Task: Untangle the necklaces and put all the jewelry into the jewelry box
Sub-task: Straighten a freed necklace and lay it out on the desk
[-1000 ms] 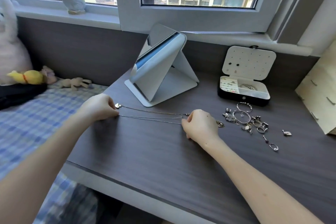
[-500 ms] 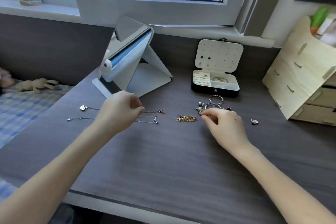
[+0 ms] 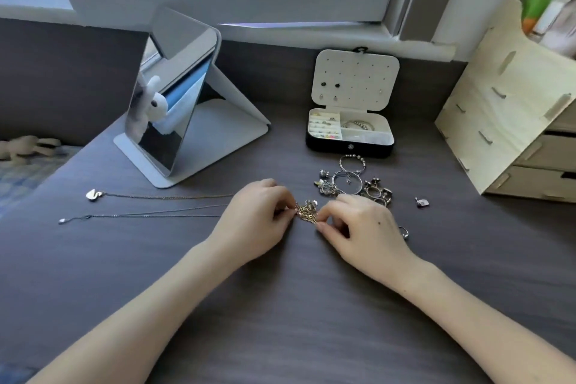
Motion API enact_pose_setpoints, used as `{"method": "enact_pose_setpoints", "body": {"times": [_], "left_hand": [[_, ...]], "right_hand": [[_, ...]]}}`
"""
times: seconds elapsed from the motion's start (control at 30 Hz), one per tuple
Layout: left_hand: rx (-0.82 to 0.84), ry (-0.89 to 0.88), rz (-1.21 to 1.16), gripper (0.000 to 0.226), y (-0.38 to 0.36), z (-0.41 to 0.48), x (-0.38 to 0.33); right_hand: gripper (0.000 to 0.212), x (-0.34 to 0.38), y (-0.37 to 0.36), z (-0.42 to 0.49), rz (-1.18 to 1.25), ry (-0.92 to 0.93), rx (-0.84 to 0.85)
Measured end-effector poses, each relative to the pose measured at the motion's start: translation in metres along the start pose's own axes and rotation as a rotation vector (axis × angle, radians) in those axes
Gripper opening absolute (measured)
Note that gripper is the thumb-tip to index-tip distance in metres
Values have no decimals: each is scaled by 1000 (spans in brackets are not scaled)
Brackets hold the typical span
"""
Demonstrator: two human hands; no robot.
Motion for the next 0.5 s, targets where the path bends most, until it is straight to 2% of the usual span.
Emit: {"method": "enact_pose_setpoints", "body": {"times": [0.17, 0.3, 0.4, 0.5], "left_hand": [[138, -94, -56, 1, -4, -7, -6], [229, -97, -59, 12, -7, -11, -9], [216, -84, -55, 16, -7, -12, -11], [193, -126, -69, 13, -10, -14, -21]], "right_hand": [[16, 12, 4, -25, 76, 61, 170], [20, 15, 7, -33, 176, 56, 331], [17, 5, 20, -19, 254, -41, 244], [14, -8, 26, -3, 205, -134, 139]]}}
Point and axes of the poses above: each hand's wrist, its own z-axis towards the middle knuckle, its own y-axis out of the back of the hand, x = y × z, the point moved 8 cm from there along z, towards the middle knuckle, and after that the axes turned 9 degrees about z, right-handed, at the moved point
